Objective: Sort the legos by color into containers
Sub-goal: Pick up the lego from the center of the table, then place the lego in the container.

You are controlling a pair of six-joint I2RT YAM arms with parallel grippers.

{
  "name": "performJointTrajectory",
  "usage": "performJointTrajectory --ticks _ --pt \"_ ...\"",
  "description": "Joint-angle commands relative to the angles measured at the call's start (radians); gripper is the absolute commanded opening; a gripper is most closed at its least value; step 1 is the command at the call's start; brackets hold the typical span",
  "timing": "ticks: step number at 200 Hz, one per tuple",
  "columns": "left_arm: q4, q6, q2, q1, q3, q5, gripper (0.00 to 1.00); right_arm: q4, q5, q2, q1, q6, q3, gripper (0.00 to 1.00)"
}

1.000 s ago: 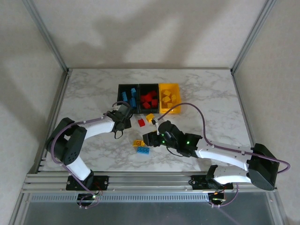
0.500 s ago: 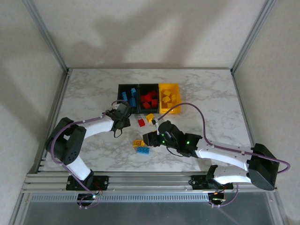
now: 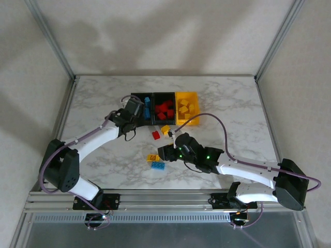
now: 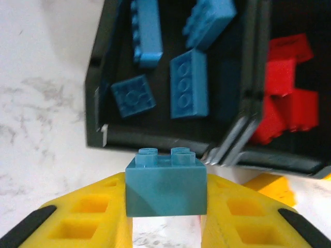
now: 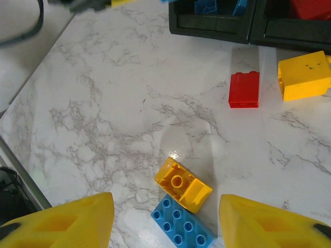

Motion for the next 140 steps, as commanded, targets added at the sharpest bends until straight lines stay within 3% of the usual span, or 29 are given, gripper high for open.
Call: performJointTrajectory --ticks 1,99,140 --pt "-0.047 0.035 0.074 0.023 0.098 0.030 0.32 -0.001 0.023 -0.007 0.010 0.006 0.024 0.56" --pt "-0.058 0.086 0.367 0.112 0.335 0.051 0.33 0.001 0.036 -0.033 0.011 0.034 0.005 0.56" --pt "-0.055 0.080 0.370 0.115 0.329 0.051 0.44 -0.006 0.042 -0.048 0.011 0.035 -0.001 0.56"
